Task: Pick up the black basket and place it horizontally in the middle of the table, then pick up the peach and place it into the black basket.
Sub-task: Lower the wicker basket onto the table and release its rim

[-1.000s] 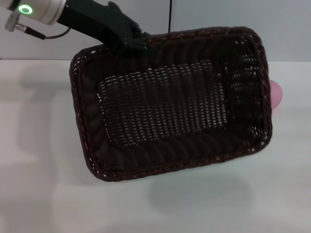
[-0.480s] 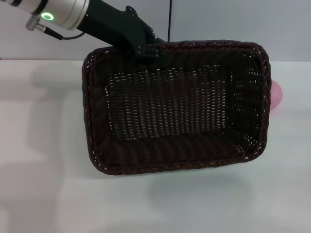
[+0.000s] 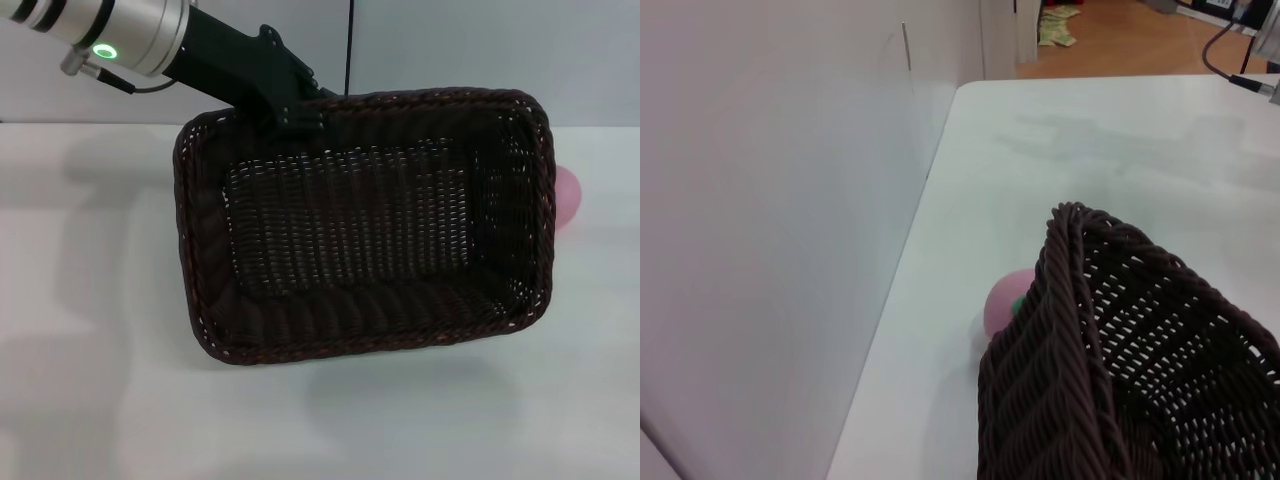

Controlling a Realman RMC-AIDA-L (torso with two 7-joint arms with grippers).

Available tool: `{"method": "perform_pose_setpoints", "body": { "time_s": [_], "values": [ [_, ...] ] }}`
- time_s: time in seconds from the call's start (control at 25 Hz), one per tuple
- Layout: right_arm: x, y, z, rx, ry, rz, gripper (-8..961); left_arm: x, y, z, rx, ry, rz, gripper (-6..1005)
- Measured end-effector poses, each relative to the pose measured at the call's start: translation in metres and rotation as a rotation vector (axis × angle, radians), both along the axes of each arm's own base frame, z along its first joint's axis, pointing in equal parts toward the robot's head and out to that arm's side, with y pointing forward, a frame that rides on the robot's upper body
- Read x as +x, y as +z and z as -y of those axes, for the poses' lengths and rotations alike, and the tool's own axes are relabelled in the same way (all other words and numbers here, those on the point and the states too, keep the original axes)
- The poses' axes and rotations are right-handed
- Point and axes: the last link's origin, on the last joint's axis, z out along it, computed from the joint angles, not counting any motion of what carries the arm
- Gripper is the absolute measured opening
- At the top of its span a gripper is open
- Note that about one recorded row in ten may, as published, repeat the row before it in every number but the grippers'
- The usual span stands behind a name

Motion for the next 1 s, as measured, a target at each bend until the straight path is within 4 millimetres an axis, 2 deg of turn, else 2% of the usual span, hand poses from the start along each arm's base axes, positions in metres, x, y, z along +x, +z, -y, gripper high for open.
{"method": "perform_pose_setpoints", "body": {
  "time_s": [0.76, 1.0],
  "values": [
    [-0.001, -0.003, -0.001, -0.011, 0.005, -0.005, 679, -0.003, -0.01, -0.002, 0.001, -0.009, -0.021, 199],
    [-0.002, -0.003, -0.002, -0.011, 0.007, -0.005, 679, 0.0, -0.019, 0.0, -0.007, -0.017, -0.058, 198]
  ]
}}
